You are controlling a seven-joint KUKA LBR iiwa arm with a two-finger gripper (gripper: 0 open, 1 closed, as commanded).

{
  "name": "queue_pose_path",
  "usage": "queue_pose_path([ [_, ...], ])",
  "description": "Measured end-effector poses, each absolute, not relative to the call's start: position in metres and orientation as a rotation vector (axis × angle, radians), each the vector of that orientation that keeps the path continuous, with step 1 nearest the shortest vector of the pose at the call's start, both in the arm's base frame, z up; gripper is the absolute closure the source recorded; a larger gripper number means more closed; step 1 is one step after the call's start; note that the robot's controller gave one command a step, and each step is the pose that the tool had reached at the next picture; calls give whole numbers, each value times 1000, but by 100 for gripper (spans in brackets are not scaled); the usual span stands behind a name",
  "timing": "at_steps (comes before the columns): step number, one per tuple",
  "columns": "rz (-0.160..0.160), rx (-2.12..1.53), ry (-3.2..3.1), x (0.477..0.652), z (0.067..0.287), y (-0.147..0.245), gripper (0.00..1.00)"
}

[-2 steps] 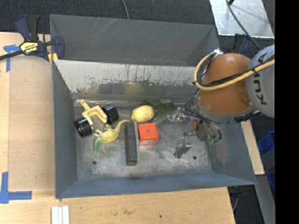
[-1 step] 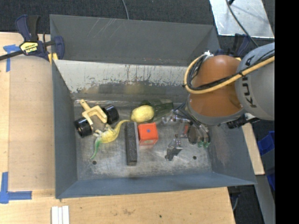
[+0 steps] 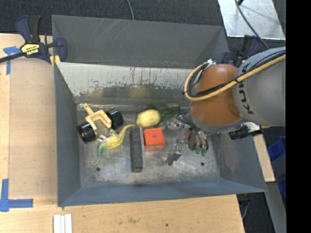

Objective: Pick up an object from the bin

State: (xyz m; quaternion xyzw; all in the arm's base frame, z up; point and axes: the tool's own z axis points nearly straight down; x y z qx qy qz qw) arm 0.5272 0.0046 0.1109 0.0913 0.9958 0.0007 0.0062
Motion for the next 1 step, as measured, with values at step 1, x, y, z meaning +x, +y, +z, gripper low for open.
queue_pose_path([
  [1, -2, 171, 3138, 549, 85, 31, 0],
])
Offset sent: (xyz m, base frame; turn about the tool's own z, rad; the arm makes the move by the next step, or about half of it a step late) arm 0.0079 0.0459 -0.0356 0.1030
